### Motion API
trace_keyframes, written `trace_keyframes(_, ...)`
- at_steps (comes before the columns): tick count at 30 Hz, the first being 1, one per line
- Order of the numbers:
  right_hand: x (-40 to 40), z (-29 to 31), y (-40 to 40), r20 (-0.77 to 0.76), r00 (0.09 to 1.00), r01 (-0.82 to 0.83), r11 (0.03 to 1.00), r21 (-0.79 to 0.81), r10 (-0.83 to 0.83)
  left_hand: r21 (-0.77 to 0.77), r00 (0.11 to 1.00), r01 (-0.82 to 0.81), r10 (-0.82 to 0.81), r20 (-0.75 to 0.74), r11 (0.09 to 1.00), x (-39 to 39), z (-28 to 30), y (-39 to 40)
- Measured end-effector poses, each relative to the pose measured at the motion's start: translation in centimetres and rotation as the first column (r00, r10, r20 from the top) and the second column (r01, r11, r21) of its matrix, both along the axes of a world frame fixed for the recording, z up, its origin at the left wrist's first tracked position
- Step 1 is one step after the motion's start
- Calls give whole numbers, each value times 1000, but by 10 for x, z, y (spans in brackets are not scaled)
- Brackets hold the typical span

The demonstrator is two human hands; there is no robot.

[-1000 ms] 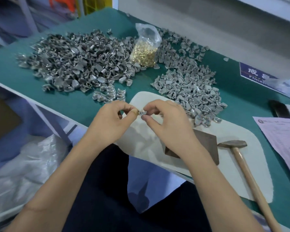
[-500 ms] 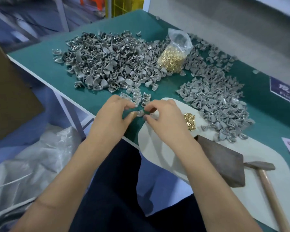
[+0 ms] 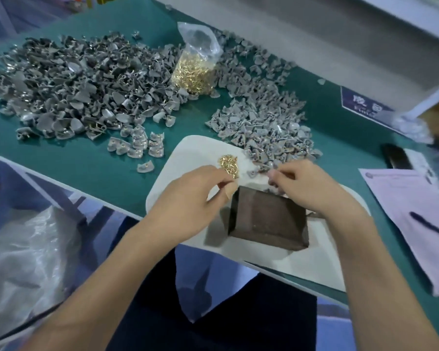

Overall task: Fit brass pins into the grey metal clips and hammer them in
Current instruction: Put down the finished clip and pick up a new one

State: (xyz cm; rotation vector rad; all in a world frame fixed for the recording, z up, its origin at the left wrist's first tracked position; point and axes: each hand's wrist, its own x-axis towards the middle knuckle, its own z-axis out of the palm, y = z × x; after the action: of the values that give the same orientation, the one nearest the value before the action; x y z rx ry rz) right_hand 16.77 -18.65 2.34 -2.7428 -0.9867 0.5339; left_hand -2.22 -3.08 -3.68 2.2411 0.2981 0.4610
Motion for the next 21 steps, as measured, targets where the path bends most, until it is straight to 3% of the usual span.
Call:
trace_keyframes(7,-14,-3,-23,-105,994,-38,998,53,44,-101,989,-130,137,62,986,18,-16,-15)
trace_keyframes(15,-25,-8,-16,-91,996,-5,998,56,10,-47,989,-146,147,32,988,19,-25,-14)
trace_keyframes(18,-28,-14,-14,-55,999,10,985,172,-1,-38,989,-140,142,46,989,19,-27,-14)
trace_keyframes(21,-32,-17,-16,-75,996,73,904,422,-45,-87,988,-128,134,76,988,18,-28,-13)
